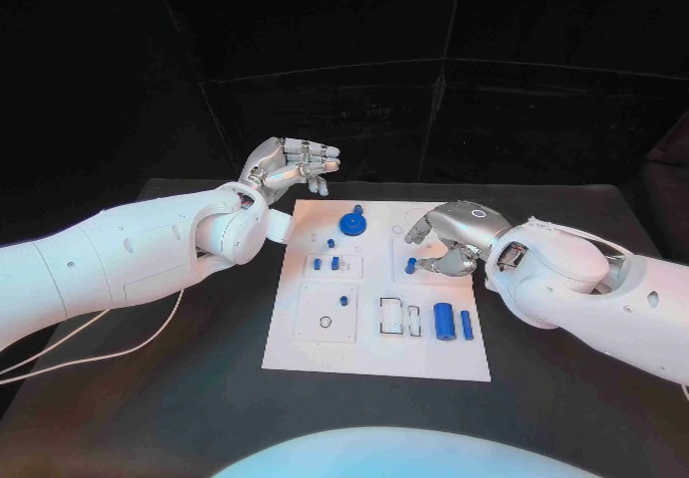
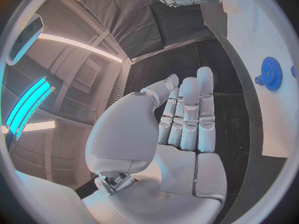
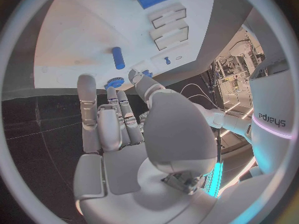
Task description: Assemble the parts on the task board
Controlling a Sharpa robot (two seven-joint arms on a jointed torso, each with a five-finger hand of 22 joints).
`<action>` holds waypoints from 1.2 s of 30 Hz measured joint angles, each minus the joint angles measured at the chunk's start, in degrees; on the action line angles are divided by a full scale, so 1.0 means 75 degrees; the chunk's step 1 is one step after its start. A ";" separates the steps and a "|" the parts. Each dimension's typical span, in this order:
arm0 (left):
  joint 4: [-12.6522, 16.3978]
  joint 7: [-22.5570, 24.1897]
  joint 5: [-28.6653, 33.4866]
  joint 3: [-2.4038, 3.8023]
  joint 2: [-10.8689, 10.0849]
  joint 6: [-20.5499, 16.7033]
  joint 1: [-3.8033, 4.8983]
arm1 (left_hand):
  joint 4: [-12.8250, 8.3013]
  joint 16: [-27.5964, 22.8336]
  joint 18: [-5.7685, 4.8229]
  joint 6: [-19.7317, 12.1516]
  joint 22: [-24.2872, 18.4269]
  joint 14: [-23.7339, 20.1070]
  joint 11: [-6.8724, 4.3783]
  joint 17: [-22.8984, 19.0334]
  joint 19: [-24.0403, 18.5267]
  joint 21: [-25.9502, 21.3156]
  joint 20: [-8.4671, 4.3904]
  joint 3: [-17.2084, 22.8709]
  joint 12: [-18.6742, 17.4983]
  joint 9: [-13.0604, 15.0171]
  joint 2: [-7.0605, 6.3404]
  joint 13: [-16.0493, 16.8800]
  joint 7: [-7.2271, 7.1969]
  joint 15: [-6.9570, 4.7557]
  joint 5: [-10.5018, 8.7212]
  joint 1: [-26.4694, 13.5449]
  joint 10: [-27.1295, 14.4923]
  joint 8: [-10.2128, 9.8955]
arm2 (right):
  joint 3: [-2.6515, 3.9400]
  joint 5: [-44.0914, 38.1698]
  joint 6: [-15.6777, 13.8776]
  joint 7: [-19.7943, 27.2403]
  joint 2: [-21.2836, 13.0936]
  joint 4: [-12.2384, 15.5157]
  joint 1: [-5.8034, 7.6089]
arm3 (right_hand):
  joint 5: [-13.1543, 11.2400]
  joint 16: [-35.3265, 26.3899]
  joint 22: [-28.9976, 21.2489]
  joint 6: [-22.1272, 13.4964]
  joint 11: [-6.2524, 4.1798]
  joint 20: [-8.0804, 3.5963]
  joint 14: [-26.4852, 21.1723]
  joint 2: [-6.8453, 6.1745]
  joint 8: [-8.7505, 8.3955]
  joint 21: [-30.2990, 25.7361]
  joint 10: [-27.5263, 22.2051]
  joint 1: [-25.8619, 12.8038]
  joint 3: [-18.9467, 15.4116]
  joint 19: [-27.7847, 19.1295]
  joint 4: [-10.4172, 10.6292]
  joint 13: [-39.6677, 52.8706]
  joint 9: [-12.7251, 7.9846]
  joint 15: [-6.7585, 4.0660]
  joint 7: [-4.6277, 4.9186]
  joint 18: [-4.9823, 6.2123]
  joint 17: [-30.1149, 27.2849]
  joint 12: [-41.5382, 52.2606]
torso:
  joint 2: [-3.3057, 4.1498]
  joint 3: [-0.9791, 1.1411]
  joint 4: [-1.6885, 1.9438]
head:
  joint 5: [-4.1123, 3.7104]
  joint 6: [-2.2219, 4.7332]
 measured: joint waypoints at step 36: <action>0.0006 0.0000 0.0001 -0.0001 -0.0008 0.0013 -0.0001 | -0.0021 0.0000 0.0000 0.0000 0.0000 0.0000 0.0000 -0.0006 0.0000 0.0000 0.0000 -0.0021 0.0031 0.0000 0.0000 0.0002 0.0000 0.0000 0.0000 0.0000 0.0000 -0.0001 | -0.0008 -0.0002 0.1199 0.0006 0.0769 -0.0895 -0.0076 | -0.0280 0.0131 0.0406 0.0922 -0.0286 -0.0203 0.0023 0.0433 0.0177 0.0186 0.1438 0.0387 0.0639 0.0260 0.0082 -0.0021 0.0063 -0.0195 -0.0091 0.0000 0.0299 0.0217 | 0.0002 0.0002 -0.0007 | 0.0028 -0.0055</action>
